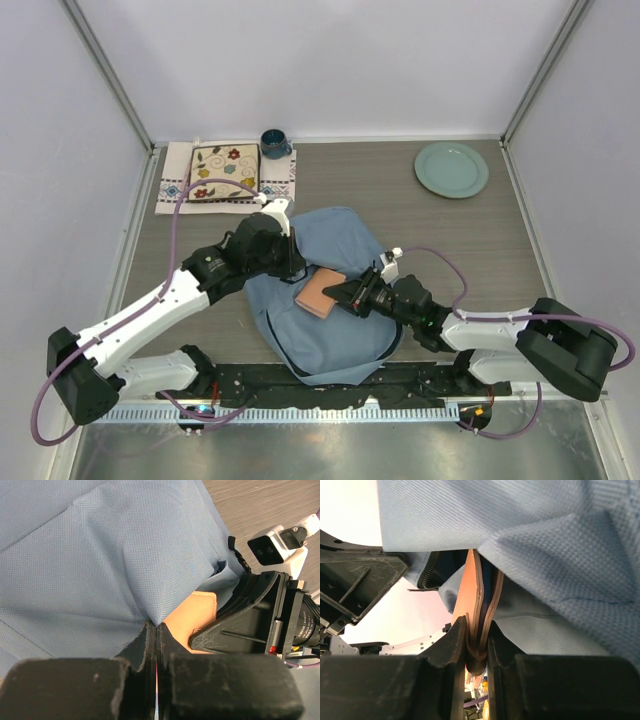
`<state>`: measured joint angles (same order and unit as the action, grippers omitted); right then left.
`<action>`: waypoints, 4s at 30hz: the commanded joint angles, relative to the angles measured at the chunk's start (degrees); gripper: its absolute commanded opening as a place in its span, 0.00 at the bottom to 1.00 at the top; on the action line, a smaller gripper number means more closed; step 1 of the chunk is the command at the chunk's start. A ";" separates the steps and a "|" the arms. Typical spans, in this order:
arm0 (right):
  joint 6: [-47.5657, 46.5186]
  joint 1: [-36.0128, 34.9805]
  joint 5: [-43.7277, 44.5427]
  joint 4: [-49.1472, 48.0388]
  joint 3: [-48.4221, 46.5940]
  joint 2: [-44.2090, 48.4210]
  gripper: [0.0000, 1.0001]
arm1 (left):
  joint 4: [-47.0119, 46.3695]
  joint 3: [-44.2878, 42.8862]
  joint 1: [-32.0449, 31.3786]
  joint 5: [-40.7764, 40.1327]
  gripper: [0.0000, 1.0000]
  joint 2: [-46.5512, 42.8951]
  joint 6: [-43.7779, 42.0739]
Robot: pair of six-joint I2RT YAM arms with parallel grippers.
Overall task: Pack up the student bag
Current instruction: Place the personal item in the student bag, then zip the student bag at the center of the board.
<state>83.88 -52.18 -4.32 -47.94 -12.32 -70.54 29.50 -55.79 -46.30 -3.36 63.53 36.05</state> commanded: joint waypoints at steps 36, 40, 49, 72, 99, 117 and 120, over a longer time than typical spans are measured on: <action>-0.11 0.24 26.19 -2.08 1.42 3.47 0.01 | -6.64 -0.11 -0.54 10.11 0.00 -5.08 0.60; -2.30 0.24 30.33 -0.57 -0.86 4.19 0.01 | -9.01 1.91 -0.63 12.58 0.00 -5.17 1.04; -6.97 -2.21 20.32 -11.63 -11.23 -12.41 0.01 | -10.78 0.07 -0.45 13.73 0.00 -2.18 0.33; -20.50 -4.33 23.74 33.85 -13.09 4.42 0.63 | -6.56 5.43 1.65 3.89 0.46 -11.23 3.15; -40.35 11.20 39.25 75.80 -24.86 20.55 0.90 | 0.31 30.91 1.57 0.54 0.79 -38.57 33.82; -28.52 22.93 0.18 60.77 1.31 34.75 0.07 | -13.25 30.49 1.65 -6.56 0.43 -26.53 28.56; -23.51 19.85 2.55 64.19 3.43 42.82 0.02 | -11.14 26.18 2.09 -9.12 0.29 -24.16 24.51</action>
<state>51.53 -28.40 1.85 14.02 -11.44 -35.99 21.52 -23.20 -44.82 -7.53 36.93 66.02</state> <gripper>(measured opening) 0.077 0.375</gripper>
